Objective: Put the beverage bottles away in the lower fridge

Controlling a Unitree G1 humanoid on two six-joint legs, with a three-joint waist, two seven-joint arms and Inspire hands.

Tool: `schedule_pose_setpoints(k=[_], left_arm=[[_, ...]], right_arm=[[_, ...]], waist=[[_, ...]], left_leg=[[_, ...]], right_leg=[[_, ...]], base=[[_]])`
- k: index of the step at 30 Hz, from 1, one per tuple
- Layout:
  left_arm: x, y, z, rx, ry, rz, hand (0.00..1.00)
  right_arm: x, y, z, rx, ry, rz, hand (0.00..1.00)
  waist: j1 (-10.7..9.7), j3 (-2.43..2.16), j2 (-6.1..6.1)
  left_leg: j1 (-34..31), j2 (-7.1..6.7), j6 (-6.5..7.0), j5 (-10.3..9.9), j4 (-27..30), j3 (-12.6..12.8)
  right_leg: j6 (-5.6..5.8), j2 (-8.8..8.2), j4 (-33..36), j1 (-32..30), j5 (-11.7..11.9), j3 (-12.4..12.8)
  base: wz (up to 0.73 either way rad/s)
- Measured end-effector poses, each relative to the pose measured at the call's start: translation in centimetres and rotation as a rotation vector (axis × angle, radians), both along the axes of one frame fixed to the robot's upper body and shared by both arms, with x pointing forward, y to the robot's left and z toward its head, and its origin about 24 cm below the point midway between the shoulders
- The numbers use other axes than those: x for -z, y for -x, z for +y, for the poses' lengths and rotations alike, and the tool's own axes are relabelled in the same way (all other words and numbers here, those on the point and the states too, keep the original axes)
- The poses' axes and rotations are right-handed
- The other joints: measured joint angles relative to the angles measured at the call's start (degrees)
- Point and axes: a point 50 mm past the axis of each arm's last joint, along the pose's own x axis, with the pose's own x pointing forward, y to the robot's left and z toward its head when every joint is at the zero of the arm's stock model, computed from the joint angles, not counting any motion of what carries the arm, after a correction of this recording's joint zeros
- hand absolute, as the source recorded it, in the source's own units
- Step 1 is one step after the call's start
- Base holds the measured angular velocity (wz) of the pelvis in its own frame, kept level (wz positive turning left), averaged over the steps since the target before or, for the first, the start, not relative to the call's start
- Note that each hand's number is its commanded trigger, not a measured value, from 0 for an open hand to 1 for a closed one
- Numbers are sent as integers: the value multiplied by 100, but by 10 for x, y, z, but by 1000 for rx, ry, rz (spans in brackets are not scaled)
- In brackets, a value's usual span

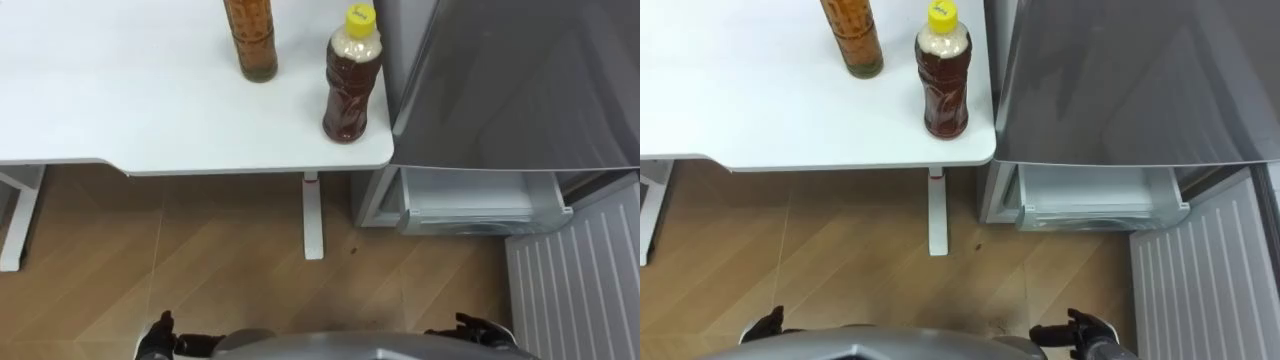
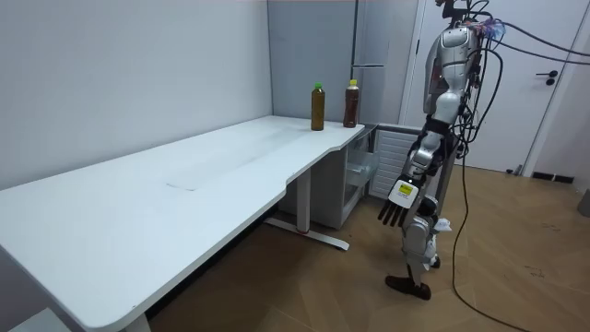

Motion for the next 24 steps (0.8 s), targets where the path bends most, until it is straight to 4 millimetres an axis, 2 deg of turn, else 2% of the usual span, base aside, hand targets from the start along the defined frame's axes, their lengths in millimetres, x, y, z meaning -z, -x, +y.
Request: schedule_pose_setpoints(k=[13, 24], left_arm=[[1, 2, -1, -42, 17, 1, 0], [0, 6, 2, -89, -12, 1, 0]], right_arm=[[0, -2, 0, -20, 13, -4, 0], [1, 1, 1, -9, 15, 10, 0]], waist=[[-1, 15, 44], [1, -1, -23]], left_leg=[[56, -2, 0, 0, 1, -10], [103, -3, 0, 0, 6, -32]], right_leg=[[0, 0, -3, 65, 0, -12], [0, 0, -4, 117, 0, -17]], base=[[0], [0]])
